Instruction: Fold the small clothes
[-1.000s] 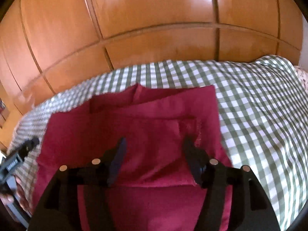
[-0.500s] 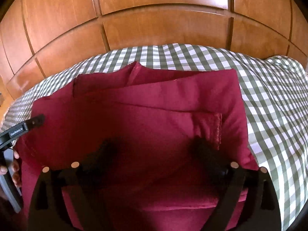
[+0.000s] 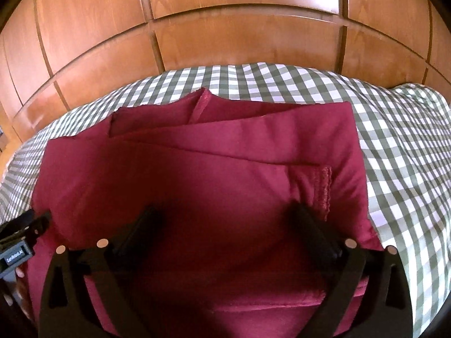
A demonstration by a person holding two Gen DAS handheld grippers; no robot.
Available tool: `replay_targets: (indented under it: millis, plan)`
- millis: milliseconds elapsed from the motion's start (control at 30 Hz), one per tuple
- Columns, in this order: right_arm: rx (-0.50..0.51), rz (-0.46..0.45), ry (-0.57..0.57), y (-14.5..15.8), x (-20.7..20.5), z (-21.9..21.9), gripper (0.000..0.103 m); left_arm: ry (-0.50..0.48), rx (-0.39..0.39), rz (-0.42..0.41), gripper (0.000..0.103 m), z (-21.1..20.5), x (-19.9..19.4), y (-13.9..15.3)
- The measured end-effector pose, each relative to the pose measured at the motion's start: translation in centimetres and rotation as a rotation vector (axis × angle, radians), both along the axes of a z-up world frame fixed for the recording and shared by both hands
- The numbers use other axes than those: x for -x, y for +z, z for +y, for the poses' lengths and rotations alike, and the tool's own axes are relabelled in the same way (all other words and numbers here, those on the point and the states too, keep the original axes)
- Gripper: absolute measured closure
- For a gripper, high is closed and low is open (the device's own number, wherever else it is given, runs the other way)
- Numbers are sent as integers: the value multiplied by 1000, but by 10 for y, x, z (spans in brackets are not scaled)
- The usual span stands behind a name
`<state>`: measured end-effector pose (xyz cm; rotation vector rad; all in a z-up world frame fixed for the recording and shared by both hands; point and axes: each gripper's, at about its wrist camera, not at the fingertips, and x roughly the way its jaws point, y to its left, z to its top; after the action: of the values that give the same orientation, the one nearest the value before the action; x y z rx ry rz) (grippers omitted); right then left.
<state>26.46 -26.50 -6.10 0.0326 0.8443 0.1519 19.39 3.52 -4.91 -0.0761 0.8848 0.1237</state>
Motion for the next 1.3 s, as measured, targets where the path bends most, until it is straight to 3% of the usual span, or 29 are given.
replay_targets:
  millis: [233,400,600,1100,1300]
  plan:
    - [-38,1,-19,18,58,-9,2,-11,-23,-40,19,7,49,22]
    - [-69,81,-30,0,102,-18,2,-8,4,-69,15,11,93,31]
    - [-17,78,21,-8,145,-16,2,-12,14,-76,15,13,127,32]
    - [-29,93,50,-15,174,-23,2,-41,18,-61,15,20,171,27]
    - [-43,107,75,-8,190,-27,2,-72,33,-19,15,21,178,19]
